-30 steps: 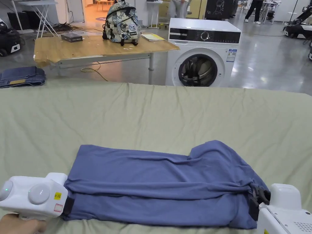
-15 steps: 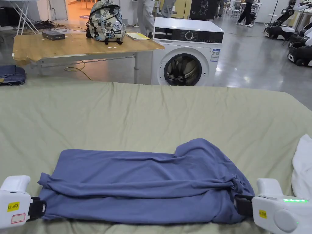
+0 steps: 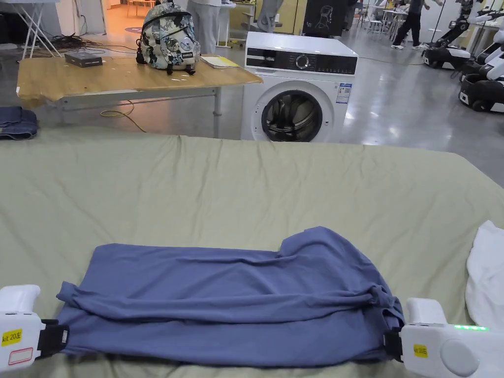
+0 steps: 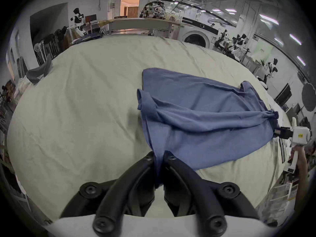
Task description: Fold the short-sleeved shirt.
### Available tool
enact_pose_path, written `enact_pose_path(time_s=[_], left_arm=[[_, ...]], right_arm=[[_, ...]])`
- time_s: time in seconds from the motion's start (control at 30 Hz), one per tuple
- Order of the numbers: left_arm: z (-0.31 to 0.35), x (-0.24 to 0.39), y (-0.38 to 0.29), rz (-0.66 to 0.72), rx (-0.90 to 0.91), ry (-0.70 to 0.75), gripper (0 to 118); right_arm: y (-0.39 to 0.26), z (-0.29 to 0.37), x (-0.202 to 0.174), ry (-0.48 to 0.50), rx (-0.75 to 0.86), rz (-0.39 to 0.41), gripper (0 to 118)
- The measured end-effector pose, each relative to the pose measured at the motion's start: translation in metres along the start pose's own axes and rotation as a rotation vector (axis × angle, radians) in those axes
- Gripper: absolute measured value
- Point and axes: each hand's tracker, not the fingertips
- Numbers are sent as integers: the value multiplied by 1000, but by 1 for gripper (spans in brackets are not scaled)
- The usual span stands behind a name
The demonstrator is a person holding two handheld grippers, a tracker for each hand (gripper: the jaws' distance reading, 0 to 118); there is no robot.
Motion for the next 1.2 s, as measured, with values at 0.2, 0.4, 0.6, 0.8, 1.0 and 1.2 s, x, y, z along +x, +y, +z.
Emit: enact_pose_path(time_s=[0.2, 0.4, 0.6, 0.8, 1.0, 1.2], left_arm=[[37, -1, 12, -6, 74, -12, 2], [74, -12, -12, -4, 106, -15, 2], [82, -19, -72, -8, 60, 5, 1], [64, -24, -126, 17, -6, 33, 1], [44, -27, -142, 23, -38, 55, 1], [52, -22, -129, 18, -34, 52, 10]], right_arm=[[16, 51, -7, -11, 53, 56, 3], [-6, 89, -6, -3, 64, 92, 3], [-68, 100, -3, 0, -2, 67, 3], [-124, 83, -4, -33, -84, 59, 3], [-140, 66, -8, -58, -83, 52, 4], [-127, 78, -19, -143, -68, 114, 57]])
